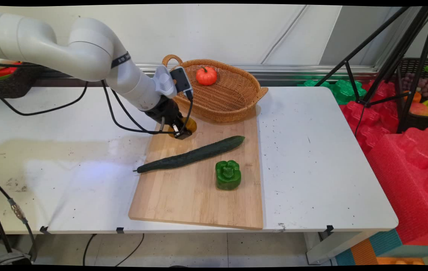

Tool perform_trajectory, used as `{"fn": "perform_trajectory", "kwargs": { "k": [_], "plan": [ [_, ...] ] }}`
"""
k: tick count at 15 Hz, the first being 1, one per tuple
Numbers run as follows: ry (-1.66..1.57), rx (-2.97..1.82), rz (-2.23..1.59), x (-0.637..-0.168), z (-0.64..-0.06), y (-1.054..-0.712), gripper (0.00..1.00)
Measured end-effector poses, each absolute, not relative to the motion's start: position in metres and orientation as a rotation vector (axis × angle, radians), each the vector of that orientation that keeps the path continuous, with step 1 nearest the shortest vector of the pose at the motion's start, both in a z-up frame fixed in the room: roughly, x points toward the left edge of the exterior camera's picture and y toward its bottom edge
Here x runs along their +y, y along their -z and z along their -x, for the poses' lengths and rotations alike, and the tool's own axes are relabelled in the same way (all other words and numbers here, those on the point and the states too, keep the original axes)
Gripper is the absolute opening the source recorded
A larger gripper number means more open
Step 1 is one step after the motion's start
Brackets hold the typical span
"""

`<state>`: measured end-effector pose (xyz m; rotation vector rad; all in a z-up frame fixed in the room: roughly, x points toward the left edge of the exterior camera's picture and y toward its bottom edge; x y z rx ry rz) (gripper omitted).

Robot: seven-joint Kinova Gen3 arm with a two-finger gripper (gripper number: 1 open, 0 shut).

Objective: Place the picked object on the cutting board

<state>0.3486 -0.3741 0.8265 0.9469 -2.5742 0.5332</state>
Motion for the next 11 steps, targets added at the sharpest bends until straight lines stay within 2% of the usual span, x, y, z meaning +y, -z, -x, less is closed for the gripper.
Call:
{"fn": "perform_trajectory", "kwargs": {
  "k": [7, 8, 11],
  "plan": [
    [-0.496, -2.608, -0.892, -0.384, -0.3476, -0.8154, 0.0],
    [-0.492, -2.611, -0.882, -0.3847, -0.3477, -0.8149, 1.0],
    [-0.486, -2.613, -0.854, -0.3854, -0.3486, -0.8162, 1.0]
  ]
}}
